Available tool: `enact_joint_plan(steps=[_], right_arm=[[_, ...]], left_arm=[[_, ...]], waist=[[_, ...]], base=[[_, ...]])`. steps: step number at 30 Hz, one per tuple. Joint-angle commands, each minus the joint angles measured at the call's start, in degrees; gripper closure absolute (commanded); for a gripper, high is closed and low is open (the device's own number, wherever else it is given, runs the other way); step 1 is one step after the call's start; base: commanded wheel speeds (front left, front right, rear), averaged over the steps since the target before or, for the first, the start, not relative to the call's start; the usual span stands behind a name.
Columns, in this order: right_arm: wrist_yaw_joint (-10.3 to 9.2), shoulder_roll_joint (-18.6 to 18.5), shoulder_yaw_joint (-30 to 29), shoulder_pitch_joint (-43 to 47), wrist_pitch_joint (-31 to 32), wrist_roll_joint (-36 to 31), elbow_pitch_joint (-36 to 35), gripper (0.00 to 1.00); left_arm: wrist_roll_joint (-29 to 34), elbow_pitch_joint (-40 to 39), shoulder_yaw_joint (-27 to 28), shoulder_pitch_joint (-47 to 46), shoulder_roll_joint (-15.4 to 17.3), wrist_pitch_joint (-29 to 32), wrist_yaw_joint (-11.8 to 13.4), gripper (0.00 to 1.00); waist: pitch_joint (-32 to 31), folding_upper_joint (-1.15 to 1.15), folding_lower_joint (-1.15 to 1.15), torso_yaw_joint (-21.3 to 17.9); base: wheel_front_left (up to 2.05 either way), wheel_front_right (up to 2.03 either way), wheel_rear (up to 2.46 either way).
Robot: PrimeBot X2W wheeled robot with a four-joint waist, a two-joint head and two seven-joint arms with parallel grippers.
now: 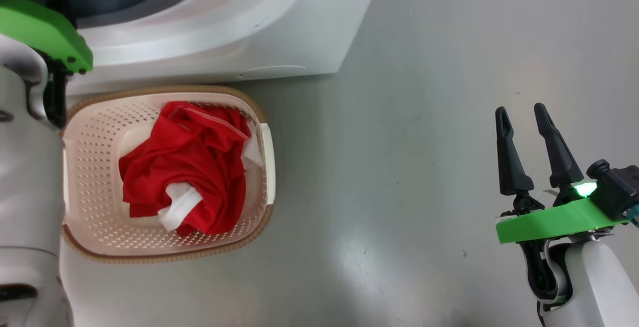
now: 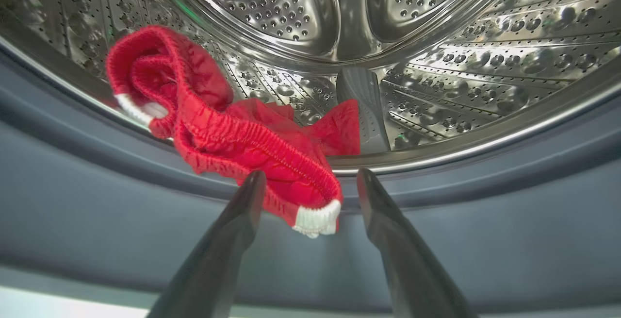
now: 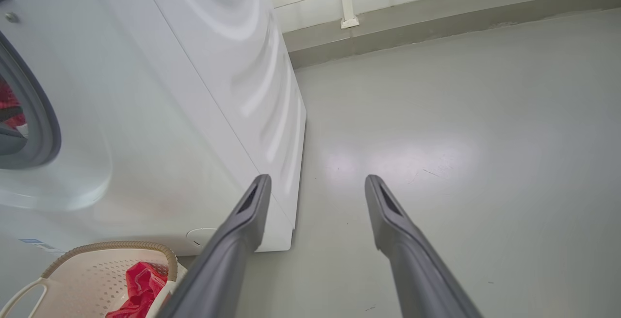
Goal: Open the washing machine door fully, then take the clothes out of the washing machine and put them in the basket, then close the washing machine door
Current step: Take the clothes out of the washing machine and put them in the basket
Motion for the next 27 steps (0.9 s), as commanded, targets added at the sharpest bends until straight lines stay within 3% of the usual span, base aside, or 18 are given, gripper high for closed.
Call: enact_joint_plan(steps=[1, 18, 19, 21, 25, 26, 27], right_arm=[[0.37, 0.1, 1.6, -0.5, -0.4, 0.1, -1.4, 0.0], [0.37, 0.1, 2.7, -1.8, -0.4, 0.9, -1.7, 0.0], [0.37, 0.1, 2.7, -1.9, -0.4, 0.9, -1.7, 0.0], [0.37, 0.1, 2.7, -2.0, -0.4, 1.0, -1.7, 0.0], [0.37, 0.1, 2.7, -2.1, -0.4, 1.1, -1.7, 0.0], [0.37, 0.1, 2.7, -2.1, -0.4, 1.1, -1.7, 0.0], [0.37, 0.1, 2.7, -2.1, -0.4, 1.1, -1.7, 0.0]], left_arm=[[0.3, 0.5, 0.4, -1.6, 3.3, -0.1, 0.3, 0.0], [1.0, 9.3, -1.9, -7.1, 5.3, -0.4, 1.8, 0.0], [1.1, 9.5, -2.1, -7.1, 5.4, -0.5, 1.9, 0.14], [1.0, 9.9, -2.3, -7.2, 5.4, -0.5, 2.0, 0.53], [0.9, 10.3, -2.7, -7.4, 5.6, -1.6, 1.9, 0.87], [0.8, 10.3, -2.8, -7.5, 5.6, -2.1, 1.9, 1.0], [0.8, 10.4, -2.9, -7.5, 5.5, -2.4, 1.8, 1.0]], waist=[[1.0, 0.0, 0.0, -0.6], [3.1, 0.0, 0.0, -2.3], [3.2, 0.0, 0.0, -2.4], [3.2, 0.0, 0.0, -2.5], [3.1, 0.0, 0.0, -2.6], [3.1, 0.0, 0.0, -2.6], [3.0, 0.0, 0.0, -2.5]], base=[[0.0, 0.0, 0.0], [0.0, 0.0, 0.0], [0.0, 0.0, 0.0], [0.0, 0.0, 0.0], [0.0, 0.0, 0.0], [0.0, 0.0, 0.0], [0.0, 0.0, 0.0]])
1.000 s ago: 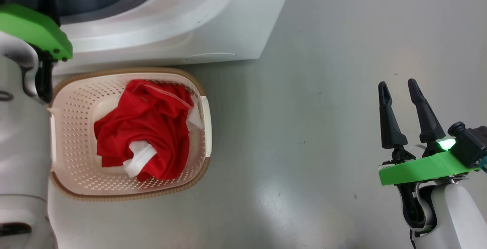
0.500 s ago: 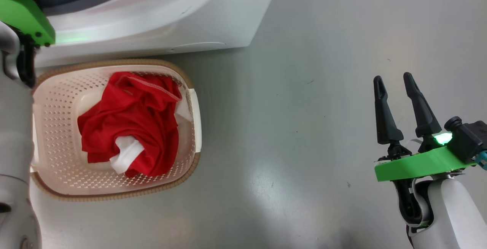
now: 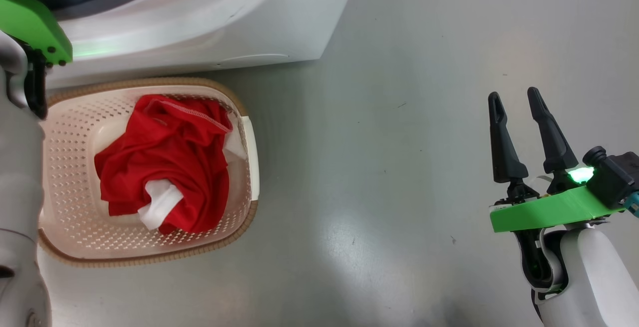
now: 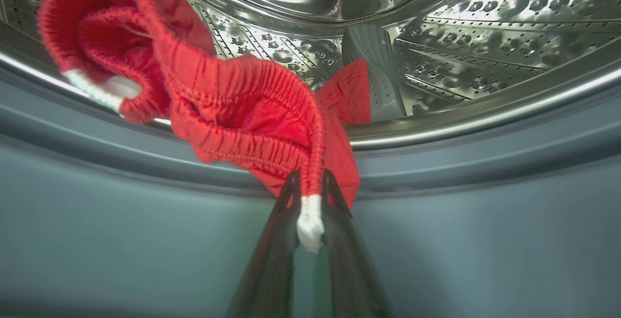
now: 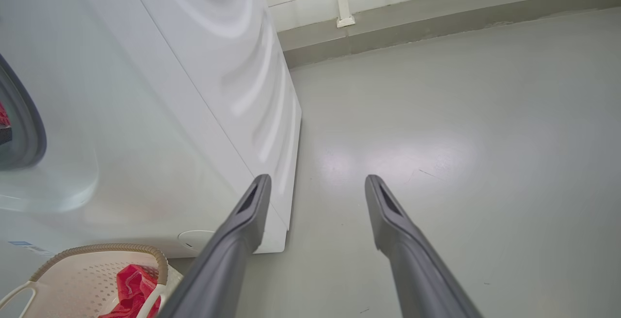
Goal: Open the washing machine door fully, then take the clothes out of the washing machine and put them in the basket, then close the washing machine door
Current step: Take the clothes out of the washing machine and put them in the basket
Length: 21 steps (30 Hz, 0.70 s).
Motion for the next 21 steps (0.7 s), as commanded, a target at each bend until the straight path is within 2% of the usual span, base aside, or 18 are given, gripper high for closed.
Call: enact_joint_plan(steps=[1, 12, 21], right_arm=[[0.37, 0.1, 1.0, 0.4, -0.4, 0.5, -1.3, 0.0], [0.37, 0.1, 0.6, 0.9, -0.4, 0.3, -1.1, 0.0], [0.37, 0.1, -0.2, 1.6, -0.4, -0.7, -0.9, 0.0]], left_arm=[[0.3, -0.8, 0.3, -0.6, 3.2, -0.7, 0.2, 1.0], [-0.6, -4.2, -0.4, 1.9, 2.0, -5.0, -1.5, 1.0], [-1.1, -23.9, 2.0, 11.9, -0.3, -5.1, -1.8, 1.0]], waist=[[-0.1, 0.0, 0.0, 0.1], [-1.5, 0.0, 0.0, 1.2], [-3.1, 0.0, 0.0, 3.0]], base=[[0.0, 0.0, 0.0], [0.0, 0.0, 0.0], [0.0, 0.0, 0.0]])
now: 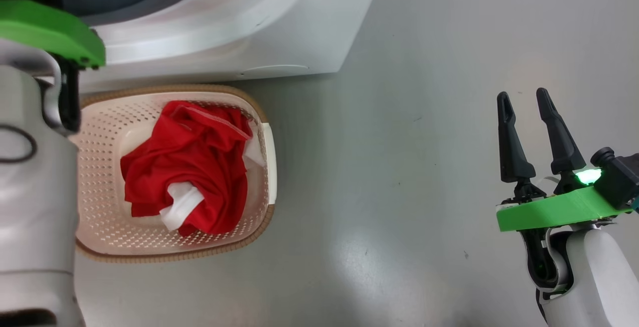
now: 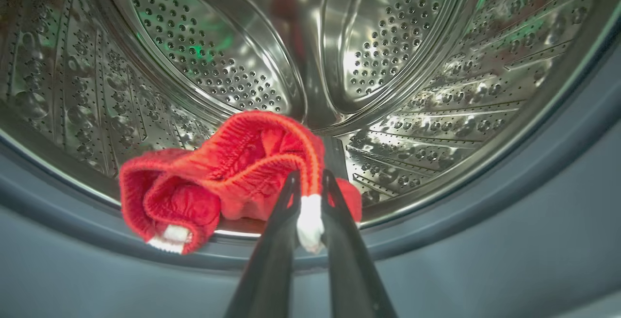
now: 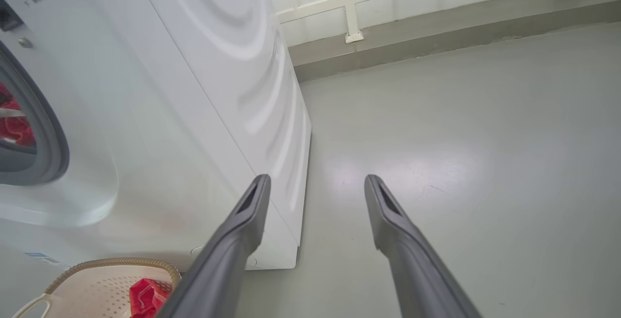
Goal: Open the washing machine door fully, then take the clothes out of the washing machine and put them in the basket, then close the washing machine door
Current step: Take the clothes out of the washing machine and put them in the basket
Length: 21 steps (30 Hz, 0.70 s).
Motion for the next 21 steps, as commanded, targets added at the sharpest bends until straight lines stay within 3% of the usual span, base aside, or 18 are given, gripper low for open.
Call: enact_joint_plan(steps=[1, 21], right_arm=[[0.37, 0.1, 1.2, 1.5, -0.4, -0.6, -1.1, 0.0], [0.37, 0.1, 0.9, 3.2, -0.4, -1.3, -1.2, 0.0]], left_arm=[[0.2, -4.1, 1.5, 2.6, 2.3, -0.7, -0.2, 1.0], [2.6, -37.9, 8.1, 23.1, -3.9, -0.7, -2.0, 1.0]], waist=[[-0.6, 0.0, 0.0, 0.5], [-3.0, 0.0, 0.0, 2.0]], base=[[0.0, 0.0, 0.0], [0.0, 0.0, 0.0]])
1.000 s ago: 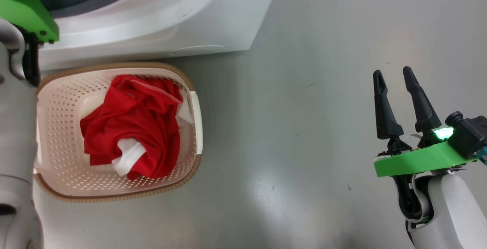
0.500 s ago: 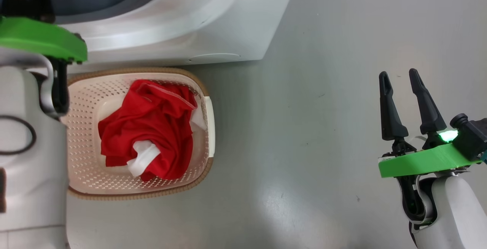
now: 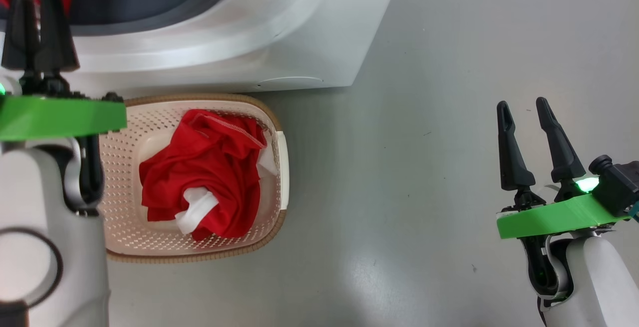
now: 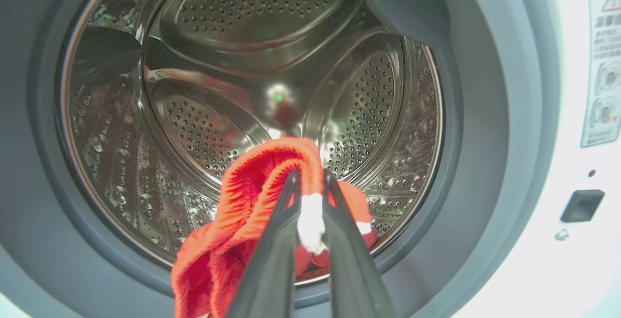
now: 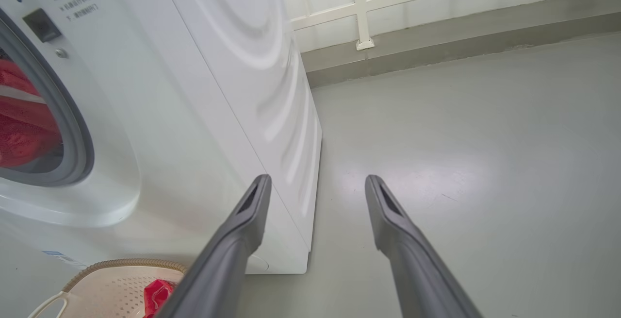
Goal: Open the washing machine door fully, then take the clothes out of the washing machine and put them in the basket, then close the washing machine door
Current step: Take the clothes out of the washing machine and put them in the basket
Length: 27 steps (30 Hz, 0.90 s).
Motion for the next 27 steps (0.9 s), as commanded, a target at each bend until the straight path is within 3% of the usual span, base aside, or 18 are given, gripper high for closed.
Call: enact_joint_plan(steps=[1, 12, 19, 27], right_arm=[[0.37, 0.1, 1.2, 1.8, -0.4, -0.6, -1.3, 0.0], [0.37, 0.1, 1.0, 1.9, -0.4, -0.5, -1.3, 0.0], [0.37, 0.1, 1.3, 2.0, -0.4, -0.5, -1.2, 0.0], [0.37, 0.1, 1.8, 2.0, -0.4, -0.4, -1.1, 0.0]], left_arm=[[0.7, -4.5, 2.1, 2.8, 1.2, -0.4, -0.5, 1.0], [1.1, -20.9, 3.4, 11.5, -0.8, -0.4, -0.6, 1.0], [0.6, -29.0, 3.1, 14.9, -1.1, -0.4, 0.9, 1.0], [-2.6, -26.2, 0.3, 19.7, -1.2, -0.4, 2.6, 1.0]], waist=[[-0.1, 0.0, 0.0, 0.0], [-0.4, 0.0, 0.0, 0.1], [-0.5, 0.0, 0.0, 0.0], [-0.4, 0.0, 0.0, -0.3]], base=[[0.0, 0.0, 0.0], [0.0, 0.0, 0.0], [0.0, 0.0, 0.0], [0.0, 0.0, 0.0]])
